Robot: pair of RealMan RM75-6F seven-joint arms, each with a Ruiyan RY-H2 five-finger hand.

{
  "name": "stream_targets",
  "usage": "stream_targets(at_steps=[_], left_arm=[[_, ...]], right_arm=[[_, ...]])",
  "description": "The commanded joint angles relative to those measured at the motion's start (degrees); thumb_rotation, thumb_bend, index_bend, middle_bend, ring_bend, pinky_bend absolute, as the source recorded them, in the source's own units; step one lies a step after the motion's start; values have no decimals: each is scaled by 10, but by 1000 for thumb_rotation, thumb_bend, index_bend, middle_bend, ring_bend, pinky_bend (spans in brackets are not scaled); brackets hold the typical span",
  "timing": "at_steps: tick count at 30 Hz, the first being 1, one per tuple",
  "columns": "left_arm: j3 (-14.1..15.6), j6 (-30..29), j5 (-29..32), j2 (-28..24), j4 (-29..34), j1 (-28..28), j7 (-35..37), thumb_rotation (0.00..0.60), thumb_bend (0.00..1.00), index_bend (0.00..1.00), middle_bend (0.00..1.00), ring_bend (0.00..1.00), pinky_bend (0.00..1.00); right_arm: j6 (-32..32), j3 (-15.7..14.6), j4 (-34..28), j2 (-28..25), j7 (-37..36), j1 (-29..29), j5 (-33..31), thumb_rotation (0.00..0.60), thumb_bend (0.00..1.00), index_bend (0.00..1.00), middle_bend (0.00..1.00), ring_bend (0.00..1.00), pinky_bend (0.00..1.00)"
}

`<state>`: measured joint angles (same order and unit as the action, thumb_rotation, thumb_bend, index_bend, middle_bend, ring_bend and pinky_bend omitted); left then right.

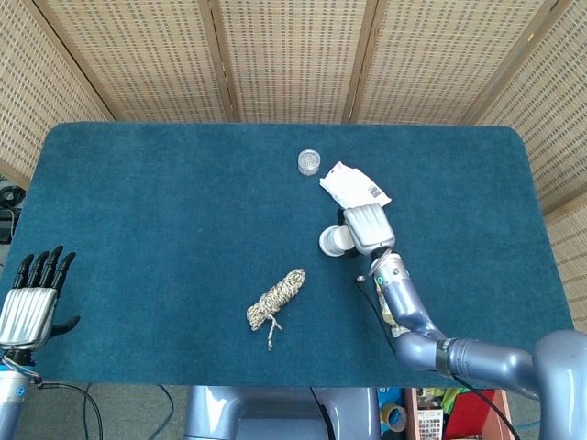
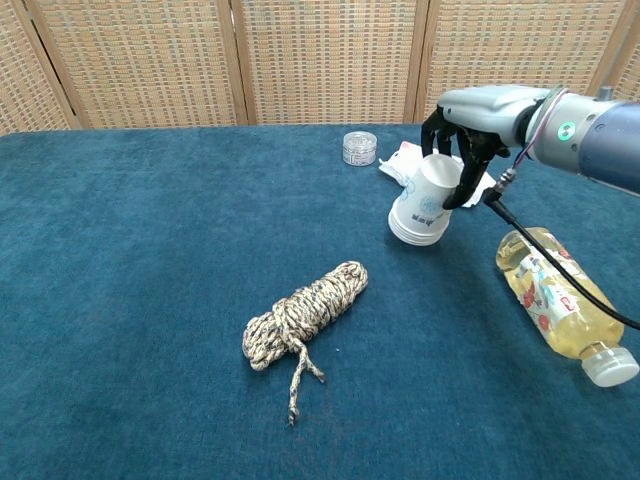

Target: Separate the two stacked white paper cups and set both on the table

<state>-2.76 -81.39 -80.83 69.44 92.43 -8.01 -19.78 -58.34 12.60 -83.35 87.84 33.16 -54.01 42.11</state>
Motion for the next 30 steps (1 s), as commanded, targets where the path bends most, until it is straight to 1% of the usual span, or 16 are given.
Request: stream_targets(at_steps=[1,5,8,10,13,17,22,25,28,30], left_arm=[[1,-4,-5,2,-1,0,3,600,134,0,0,0,0],[3,-7,-12,2,0,1,8,600,134,0,0,0,0],[4,-4,-10,2,1,0,11,600,134,0,0,0,0],[2,-5,-11,3,-1,0,13,600,134,0,0,0,0],[3,-7,-15,7,-6,-1,13,600,134,0,0,0,0],[5,0,-15,10,-6,-3,18,600,134,0,0,0,0],[6,5,-18,12,-10,-6,37,600,134,0,0,0,0],[5,9,-16,14,-13,-7,40,600,134,0,0,0,0],[5,12,-16,15,-17,-9,43,600,134,0,0,0,0],[5,16,-15,18,-20,-11,53,600,134,0,0,0,0]], right_arm=[[-26,20,-42,-21,-55,29,24,600,285,781,672,571,829],[-33,39,-85,-48,-119,54,44,600,285,782,675,572,829],[-55,40,-101,-60,-131,68,76,600,285,782,676,572,829],[-67,49,-125,-71,-150,79,83,600,285,782,676,572,829],[-63,79,-175,-89,-202,93,63,600,285,782,676,572,829],[-60,103,-220,-109,-235,102,49,600,285,782,676,572,829],[-54,140,-279,-121,-298,114,20,600,285,782,679,576,831],[-54,149,-297,-124,-305,112,5,600,285,782,680,579,832],[-60,152,-307,-124,-298,108,0,600,285,782,681,579,832],[-62,157,-320,-117,-303,103,-19,600,285,782,681,579,832]])
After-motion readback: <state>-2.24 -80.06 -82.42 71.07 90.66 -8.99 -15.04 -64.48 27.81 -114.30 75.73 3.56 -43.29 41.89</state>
